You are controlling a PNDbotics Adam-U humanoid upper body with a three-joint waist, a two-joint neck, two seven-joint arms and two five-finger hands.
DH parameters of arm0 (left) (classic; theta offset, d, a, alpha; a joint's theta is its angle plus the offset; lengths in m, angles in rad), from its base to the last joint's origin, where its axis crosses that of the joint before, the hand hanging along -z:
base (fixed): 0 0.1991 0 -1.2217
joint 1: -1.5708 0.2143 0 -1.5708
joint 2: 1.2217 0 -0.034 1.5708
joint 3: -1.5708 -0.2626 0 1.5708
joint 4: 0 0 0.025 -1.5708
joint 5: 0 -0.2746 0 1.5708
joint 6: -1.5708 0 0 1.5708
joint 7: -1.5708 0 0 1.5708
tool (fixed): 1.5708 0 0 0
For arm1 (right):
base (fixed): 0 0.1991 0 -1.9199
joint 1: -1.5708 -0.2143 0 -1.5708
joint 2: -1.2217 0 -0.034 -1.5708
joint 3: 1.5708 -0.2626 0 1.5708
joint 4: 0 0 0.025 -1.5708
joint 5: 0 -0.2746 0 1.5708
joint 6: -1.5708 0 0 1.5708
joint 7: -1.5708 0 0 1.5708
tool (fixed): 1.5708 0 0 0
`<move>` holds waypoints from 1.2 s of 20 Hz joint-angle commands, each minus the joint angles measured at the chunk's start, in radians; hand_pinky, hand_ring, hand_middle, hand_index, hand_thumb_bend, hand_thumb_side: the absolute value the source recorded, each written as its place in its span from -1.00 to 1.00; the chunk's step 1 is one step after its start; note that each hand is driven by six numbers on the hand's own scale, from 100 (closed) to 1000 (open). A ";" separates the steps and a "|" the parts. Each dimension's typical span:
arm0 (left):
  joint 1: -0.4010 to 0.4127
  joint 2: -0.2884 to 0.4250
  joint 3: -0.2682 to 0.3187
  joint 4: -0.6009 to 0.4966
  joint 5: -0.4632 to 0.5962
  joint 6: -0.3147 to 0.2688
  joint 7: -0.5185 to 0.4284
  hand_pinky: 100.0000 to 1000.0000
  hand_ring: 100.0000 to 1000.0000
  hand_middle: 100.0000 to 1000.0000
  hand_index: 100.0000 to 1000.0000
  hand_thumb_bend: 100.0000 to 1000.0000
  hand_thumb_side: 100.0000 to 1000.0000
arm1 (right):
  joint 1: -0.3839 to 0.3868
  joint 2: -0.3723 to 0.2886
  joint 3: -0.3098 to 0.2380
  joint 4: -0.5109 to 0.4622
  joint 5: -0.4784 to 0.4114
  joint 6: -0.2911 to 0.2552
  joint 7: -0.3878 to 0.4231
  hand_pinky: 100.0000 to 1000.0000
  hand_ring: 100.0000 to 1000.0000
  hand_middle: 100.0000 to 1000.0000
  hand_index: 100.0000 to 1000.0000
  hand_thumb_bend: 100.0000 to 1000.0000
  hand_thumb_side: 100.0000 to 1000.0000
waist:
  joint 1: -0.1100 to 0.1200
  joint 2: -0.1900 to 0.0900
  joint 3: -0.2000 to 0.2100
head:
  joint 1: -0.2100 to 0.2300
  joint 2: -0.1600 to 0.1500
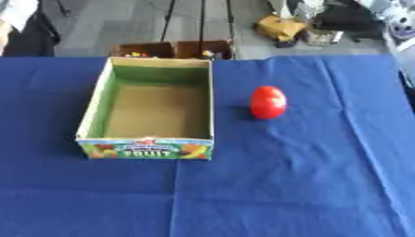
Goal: Pick up objects on the table and place them in the box.
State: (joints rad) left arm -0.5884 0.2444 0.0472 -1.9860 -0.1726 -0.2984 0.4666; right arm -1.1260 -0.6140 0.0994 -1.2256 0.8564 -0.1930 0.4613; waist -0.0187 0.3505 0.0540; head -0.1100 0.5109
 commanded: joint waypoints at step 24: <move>-0.008 0.009 -0.001 -0.014 0.007 0.006 -0.009 0.32 0.64 0.31 0.46 -1.00 0.97 | -0.043 0.057 0.058 0.319 -0.128 0.057 0.297 0.68 0.88 0.85 1.00 0.16 -0.03 | -0.002 -0.023 0.012 | -0.018 -0.014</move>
State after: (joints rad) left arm -0.5881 0.2444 0.0469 -1.9860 -0.1686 -0.2940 0.4619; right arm -1.1513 -0.5424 0.1590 -0.9037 0.7370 -0.1374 0.7547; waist -0.0211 0.3507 0.0659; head -0.1237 0.5084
